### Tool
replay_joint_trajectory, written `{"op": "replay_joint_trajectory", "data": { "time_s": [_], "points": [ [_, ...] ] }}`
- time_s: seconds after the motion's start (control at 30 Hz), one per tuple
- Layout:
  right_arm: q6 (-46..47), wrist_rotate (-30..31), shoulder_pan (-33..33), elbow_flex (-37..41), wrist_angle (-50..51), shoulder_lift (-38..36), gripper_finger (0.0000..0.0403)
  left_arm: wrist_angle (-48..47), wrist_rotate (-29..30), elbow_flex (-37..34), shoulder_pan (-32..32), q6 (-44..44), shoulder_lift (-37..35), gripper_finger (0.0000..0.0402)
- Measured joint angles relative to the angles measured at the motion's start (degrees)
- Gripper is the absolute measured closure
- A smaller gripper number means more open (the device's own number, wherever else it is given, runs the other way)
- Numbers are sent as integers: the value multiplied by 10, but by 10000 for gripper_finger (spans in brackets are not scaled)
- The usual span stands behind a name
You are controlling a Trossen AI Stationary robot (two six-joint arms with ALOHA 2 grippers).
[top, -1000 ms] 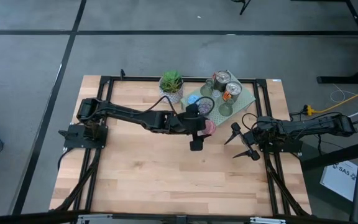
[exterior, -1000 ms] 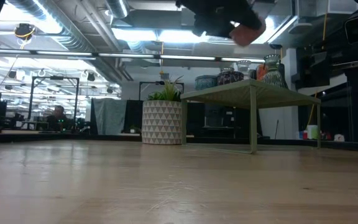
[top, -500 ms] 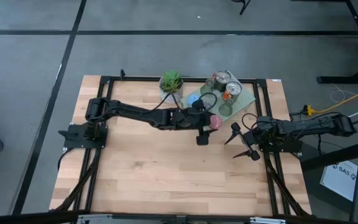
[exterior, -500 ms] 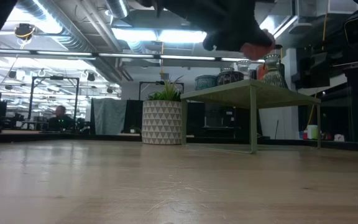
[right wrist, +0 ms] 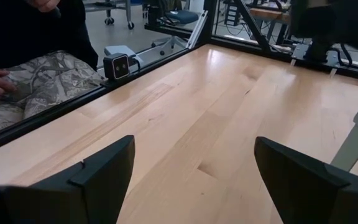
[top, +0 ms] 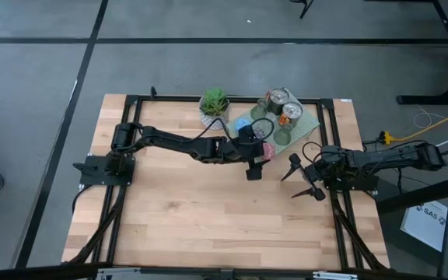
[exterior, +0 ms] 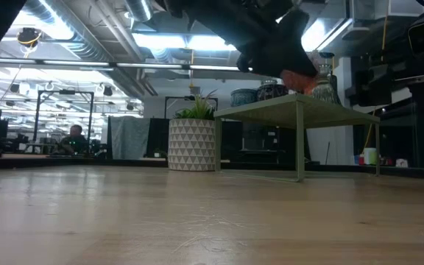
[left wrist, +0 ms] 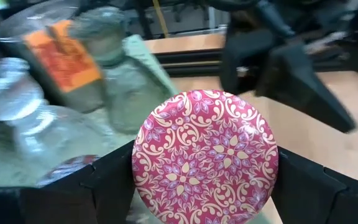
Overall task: Pick & Place candle stick holders
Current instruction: Align the pink and red scented candle with the other black and red scented candle on the shelf
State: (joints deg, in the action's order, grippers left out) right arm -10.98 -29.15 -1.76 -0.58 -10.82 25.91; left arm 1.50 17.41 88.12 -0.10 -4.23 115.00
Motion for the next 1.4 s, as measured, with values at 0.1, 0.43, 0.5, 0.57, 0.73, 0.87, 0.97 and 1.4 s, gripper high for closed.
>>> {"op": "replay_joint_trajectory", "data": {
  "time_s": [0.1, 0.43, 0.5, 0.57, 0.73, 0.87, 0.97, 1.4],
  "points": [
    [0, 0, 0, 0, 2, 0, 71, -3, 14, 0, 0, 6, 0, 98],
    [0, 0, 0, 0, 3, 0, 71, -16, 20, 0, -2, 30, 0, 97],
    [0, 0, 0, 0, 3, 0, 71, -17, 21, 0, -2, 30, 0, 96],
    [0, 0, 0, 0, 3, 0, 71, -17, 23, 0, -2, 30, 0, 96],
    [0, 0, 0, 0, 3, 0, 71, -17, 33, 0, -2, 30, 0, 96],
    [0, 0, 0, 0, 3, 0, 71, -18, 27, 0, -2, 23, 0, 89],
    [0, 0, 0, 0, 3, 0, 71, -18, 27, 0, -2, 21, 0, 77],
    [0, 0, 0, 0, 3, 0, 71, -8, 57, 0, -6, 2, -1, 65]
  ]
}}
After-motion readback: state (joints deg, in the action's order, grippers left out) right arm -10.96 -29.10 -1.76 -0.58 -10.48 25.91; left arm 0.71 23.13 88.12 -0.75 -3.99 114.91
